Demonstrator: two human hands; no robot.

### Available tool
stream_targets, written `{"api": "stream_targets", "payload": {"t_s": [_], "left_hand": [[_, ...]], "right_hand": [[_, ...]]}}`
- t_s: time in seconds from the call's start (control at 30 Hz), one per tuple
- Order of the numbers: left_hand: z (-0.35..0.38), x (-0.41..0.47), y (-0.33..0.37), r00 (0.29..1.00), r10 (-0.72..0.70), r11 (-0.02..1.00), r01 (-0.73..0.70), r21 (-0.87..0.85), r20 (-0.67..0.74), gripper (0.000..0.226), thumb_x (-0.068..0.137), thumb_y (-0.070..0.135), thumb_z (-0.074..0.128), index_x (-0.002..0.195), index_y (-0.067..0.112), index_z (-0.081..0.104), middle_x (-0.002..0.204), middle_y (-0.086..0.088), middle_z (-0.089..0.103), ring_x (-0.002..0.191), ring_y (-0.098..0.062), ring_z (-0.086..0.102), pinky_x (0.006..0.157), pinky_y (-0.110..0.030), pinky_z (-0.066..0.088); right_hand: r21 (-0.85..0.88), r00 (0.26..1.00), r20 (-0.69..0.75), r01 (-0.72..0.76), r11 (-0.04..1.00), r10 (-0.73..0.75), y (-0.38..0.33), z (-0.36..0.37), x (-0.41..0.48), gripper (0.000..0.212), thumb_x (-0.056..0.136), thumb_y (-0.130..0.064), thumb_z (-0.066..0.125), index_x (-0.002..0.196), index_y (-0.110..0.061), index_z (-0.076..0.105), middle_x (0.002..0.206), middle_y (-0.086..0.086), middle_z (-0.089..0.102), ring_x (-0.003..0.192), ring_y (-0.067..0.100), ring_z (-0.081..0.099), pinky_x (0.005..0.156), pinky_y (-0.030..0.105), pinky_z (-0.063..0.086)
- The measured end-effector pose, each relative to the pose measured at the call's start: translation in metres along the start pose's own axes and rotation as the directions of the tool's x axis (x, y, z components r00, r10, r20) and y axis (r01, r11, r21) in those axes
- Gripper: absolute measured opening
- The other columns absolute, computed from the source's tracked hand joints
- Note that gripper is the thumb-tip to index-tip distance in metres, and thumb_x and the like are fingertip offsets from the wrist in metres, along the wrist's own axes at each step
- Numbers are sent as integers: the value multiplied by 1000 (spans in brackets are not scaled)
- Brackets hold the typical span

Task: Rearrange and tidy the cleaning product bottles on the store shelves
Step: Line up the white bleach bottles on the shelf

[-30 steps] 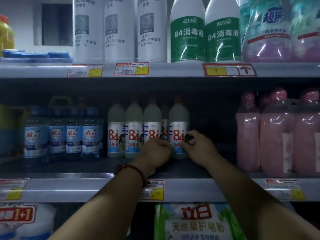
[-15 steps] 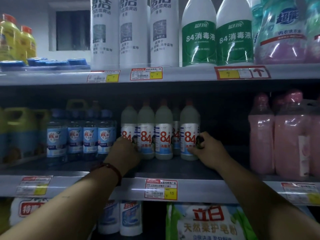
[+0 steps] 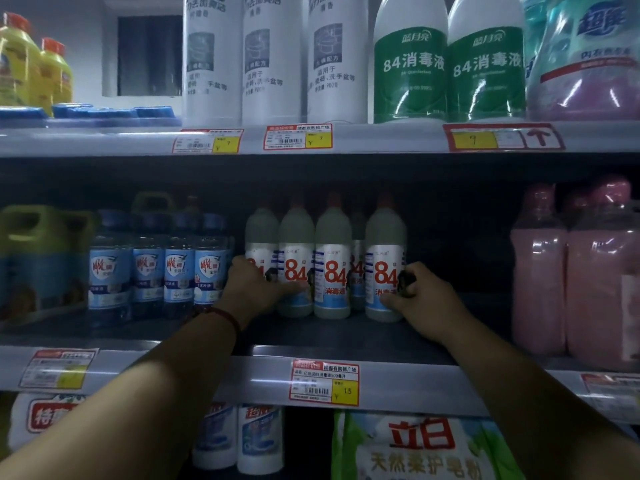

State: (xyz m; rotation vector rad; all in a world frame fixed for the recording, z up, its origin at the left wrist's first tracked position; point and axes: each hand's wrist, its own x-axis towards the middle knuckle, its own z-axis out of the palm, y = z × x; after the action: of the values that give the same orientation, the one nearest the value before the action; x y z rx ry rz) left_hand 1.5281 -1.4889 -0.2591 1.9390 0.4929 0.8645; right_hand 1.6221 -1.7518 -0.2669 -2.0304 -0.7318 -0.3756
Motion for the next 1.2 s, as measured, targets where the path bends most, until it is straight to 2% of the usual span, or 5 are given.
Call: {"api": "stream_targets", "payload": {"t_s": [0.13, 0.37, 0.87, 1.03, 1.2], "left_hand": [[5, 10, -10, 999, 46, 999, -46, 15, -8, 147, -1, 77, 82, 126, 15, 44, 118, -4, 66, 106, -22, 67, 89, -46, 59], [12, -13, 10, 998, 49, 996, -47, 77, -28, 105, 50, 39, 98, 128, 12, 33, 128, -8, 55, 114, -25, 59, 93, -41, 55], [19, -10, 2, 991, 133, 976, -126, 180, -28, 123, 28, 80, 83, 126, 14, 52, 122, -6, 62, 106, -21, 65, 86, -39, 60], [0, -10, 1, 996, 56, 995, -51, 81, -62, 56, 75, 9, 83, 125, 12, 57, 118, -7, 67, 112, -27, 64, 95, -46, 55], [0, -8, -2, 993, 57, 995, -48, 87, -99, 55, 79, 6, 80, 129, 13, 57, 125, -8, 65, 119, -28, 61, 99, -45, 54]], "right_hand": [[-3, 1000, -5, -6, 1000, 6, -1, 0, 0, 53, 87, -26, 76, 132, -17, 48, 124, 4, 62, 98, 10, 54, 64, 13, 38], [-53, 1000, 9, 7, 999, -6, -5, 2, -3, 57, 88, -26, 75, 134, -15, 44, 131, 5, 60, 113, 18, 59, 83, 24, 46], [-80, 1000, 2, -5, 997, 5, -5, 2, -3, 53, 89, -25, 73, 131, -14, 43, 132, 8, 59, 117, 22, 59, 91, 33, 51], [-83, 1000, -2, 6, 997, -6, -3, 3, -2, 52, 89, -25, 74, 130, -14, 44, 131, 8, 60, 112, 18, 58, 83, 27, 46], [-83, 1000, -1, 7, 997, -7, -4, 2, -3, 53, 89, -25, 73, 132, -15, 43, 132, 7, 59, 115, 20, 58, 85, 28, 46]]}}
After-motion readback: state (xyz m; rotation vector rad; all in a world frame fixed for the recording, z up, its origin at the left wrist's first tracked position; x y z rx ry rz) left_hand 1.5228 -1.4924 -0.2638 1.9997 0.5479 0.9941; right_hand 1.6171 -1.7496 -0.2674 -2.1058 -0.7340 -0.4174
